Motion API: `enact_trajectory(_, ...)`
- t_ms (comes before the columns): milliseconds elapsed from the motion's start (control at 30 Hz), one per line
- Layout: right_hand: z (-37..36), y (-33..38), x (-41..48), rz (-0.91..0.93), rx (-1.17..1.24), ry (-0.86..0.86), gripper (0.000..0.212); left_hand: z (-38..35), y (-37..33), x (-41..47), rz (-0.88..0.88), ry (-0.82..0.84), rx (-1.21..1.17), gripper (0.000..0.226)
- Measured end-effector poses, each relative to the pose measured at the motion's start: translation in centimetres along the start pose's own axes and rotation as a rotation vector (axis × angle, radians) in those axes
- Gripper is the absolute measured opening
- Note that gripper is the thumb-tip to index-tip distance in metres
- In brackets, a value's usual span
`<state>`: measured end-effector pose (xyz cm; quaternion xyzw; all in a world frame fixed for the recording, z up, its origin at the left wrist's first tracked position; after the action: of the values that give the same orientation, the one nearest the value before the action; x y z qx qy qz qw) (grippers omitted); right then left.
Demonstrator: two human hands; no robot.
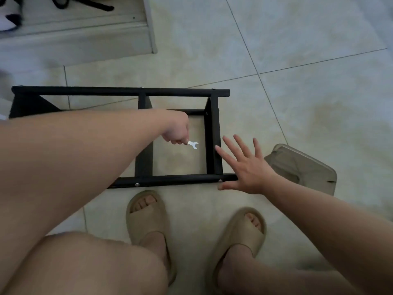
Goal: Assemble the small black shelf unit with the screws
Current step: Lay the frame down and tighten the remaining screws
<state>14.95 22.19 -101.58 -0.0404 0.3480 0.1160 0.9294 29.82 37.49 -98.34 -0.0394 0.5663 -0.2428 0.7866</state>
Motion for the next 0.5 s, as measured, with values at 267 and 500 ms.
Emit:
enact_trajectory(267, 0.8, 0.2, 3.9, 0.151, -0.039, -0.077, 0.119, -6.4, 3.7, 7.7, -0.074, 0.09, -0.397, 0.008)
enact_trajectory(500, 1.8, 0.8, 4.9, 0.243, -0.114, -0.129, 0.136, -10.6, 3.4, 10.1, -0.158, 0.042, -0.612, 0.007)
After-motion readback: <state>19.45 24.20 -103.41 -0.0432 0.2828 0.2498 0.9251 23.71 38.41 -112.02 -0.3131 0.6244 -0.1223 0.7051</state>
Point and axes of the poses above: each hand's wrist, its own x-axis towards the middle knuckle, its own z-axis out of the back of the hand, y = z × x, the point moved 8 cm from there along x, towards the middle knuckle, and after that the axes turned 12 degrees about y, right-handed, at the moved point
